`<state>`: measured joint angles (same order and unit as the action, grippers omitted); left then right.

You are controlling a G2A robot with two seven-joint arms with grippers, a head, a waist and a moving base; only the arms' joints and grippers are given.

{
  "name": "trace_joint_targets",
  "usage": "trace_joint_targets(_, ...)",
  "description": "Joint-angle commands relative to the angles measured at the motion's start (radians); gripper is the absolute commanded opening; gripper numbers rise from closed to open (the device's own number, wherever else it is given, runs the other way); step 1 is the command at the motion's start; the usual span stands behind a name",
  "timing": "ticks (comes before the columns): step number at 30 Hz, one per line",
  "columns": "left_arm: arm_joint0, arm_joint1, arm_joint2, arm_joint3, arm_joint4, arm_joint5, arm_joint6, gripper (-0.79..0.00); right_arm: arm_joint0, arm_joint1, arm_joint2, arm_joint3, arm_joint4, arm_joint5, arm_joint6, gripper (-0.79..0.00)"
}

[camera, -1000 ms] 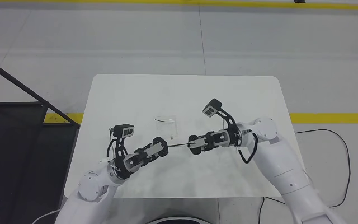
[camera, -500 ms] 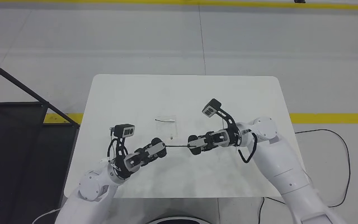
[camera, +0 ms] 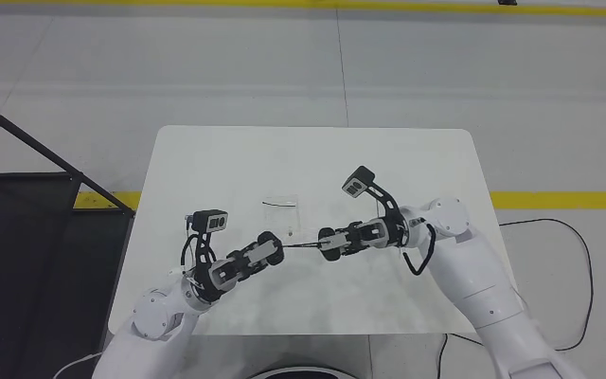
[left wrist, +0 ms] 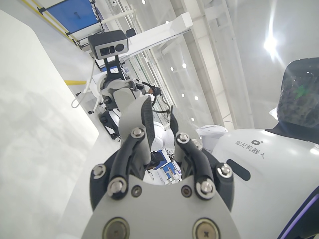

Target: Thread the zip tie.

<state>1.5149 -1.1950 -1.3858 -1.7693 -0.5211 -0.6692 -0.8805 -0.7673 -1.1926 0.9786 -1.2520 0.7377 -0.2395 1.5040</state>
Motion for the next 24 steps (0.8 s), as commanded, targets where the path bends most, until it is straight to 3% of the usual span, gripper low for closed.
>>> trace_joint_targets(1, 0.000, 0.001, 0.000, 0.000, -0.001, -0.002, 0.000, -0.785, 0.000, 0.000, 0.001, 0.000, 0.000, 0.000, 0.002, -0.785)
trace_joint_targets(15, 0.001, 0.007, 0.001, -0.003, -0.002, -0.003, 0.006, -0.785, -0.003, -0.003, 0.012, -0.003, 0.011, -0.012, 0.002, -0.785)
trace_joint_targets(24, 0.015, 0.013, -0.015, -0.009, -0.010, -0.011, 0.004, -0.785, -0.065, 0.011, 0.089, -0.084, 0.175, -0.045, 0.032, -0.785)
